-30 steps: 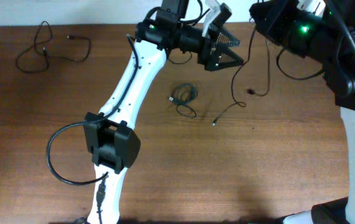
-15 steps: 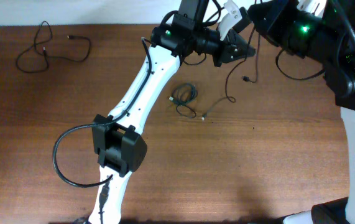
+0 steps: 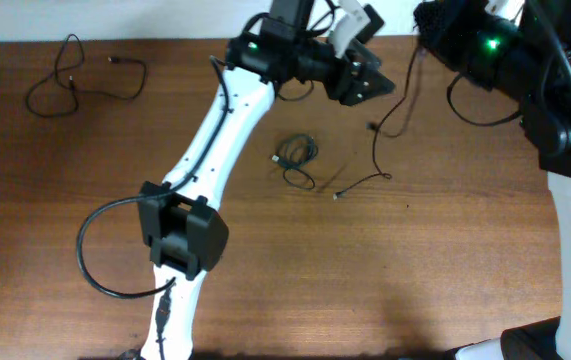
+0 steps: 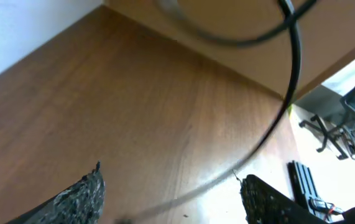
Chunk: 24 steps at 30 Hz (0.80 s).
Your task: Untangle cables
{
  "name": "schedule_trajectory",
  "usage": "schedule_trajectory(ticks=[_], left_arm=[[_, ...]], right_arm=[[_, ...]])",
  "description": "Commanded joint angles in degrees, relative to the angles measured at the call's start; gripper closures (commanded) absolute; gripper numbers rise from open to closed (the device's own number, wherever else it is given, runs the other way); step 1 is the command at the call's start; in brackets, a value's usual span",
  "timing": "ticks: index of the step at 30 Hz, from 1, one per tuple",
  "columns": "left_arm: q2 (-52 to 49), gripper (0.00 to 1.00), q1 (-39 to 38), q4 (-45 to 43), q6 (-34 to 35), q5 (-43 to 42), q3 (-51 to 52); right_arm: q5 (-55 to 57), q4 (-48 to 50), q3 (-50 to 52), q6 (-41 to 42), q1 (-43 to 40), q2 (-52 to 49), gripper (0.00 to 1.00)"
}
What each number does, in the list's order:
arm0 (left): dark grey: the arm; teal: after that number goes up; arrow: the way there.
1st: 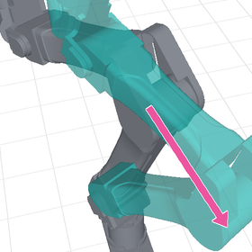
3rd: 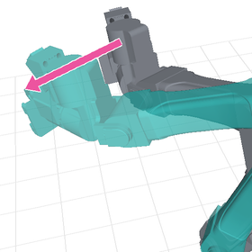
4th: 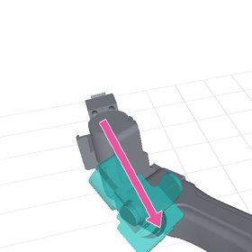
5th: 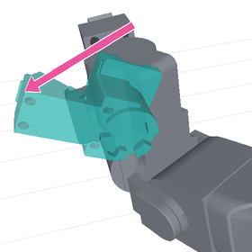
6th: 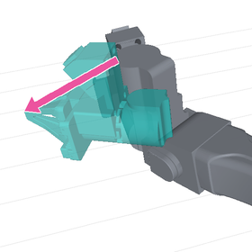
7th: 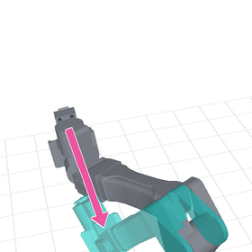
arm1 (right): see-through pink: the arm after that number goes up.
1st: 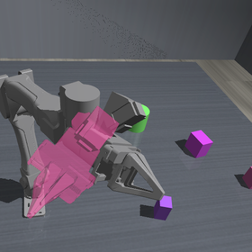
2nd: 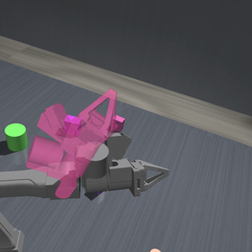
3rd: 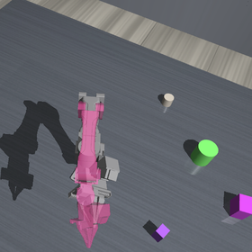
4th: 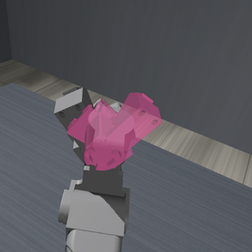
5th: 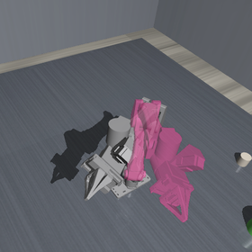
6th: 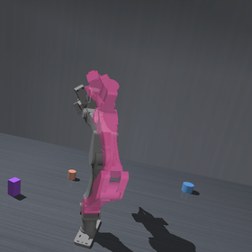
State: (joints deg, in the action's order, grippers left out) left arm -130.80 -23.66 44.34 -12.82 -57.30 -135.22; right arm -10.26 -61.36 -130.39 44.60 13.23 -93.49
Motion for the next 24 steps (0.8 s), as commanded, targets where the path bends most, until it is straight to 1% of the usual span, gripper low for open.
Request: schedule_trajectory(ticks=[1,5,7,9,13,17,18,20,24], left_arm=[[1.95,0.25,2.58,-0.15,0.00,-8.79,-0.15],[1.95,0.25,1.07,-0.17,-0.61,-10.14,-0.15],[1.95,0.24,-0.48,-0.15,-3.02,-15.08,-0.15],[1.95,0.21,-1.18,-0.37,-3.80,-16.90,-0.15],[1.95,0.22,-1.51,-0.57,-3.80,-16.92,-0.15],[1.95,0.23,-3.17,-0.81,-3.80,-16.81,-0.15],[1.92,0.25,-3.76,-1.25,-3.78,-15.17,-0.15],[1.92,0.25,-4.37,-1.77,-3.74,-10.27,-0.15],[1.92,0.25,-4.85,-4.07,-3.30,-9.94,-0.15]], right_arm=[[4.02,0.09,-0.44,-0.11,0.24,0.11,0.96],[-0.33,0.57,-0.44,1.42,0.26,0.11,0.96],[-0.37,0.61,-0.44,1.40,0.22,0.11,0.96],[-0.28,0.59,-0.44,1.40,0.20,0.11,0.96],[-4.55,0.70,-0.44,2.47,0.22,0.11,0.96],[-4.74,0.59,-0.44,4.13,0.26,0.11,0.96],[-6.12,0.72,-0.44,4.17,0.26,0.11,0.96],[-8.17,0.68,-0.44,4.35,0.26,0.11,0.96],[-10.12,0.70,-0.44,5.01,0.26,0.11,0.96]])
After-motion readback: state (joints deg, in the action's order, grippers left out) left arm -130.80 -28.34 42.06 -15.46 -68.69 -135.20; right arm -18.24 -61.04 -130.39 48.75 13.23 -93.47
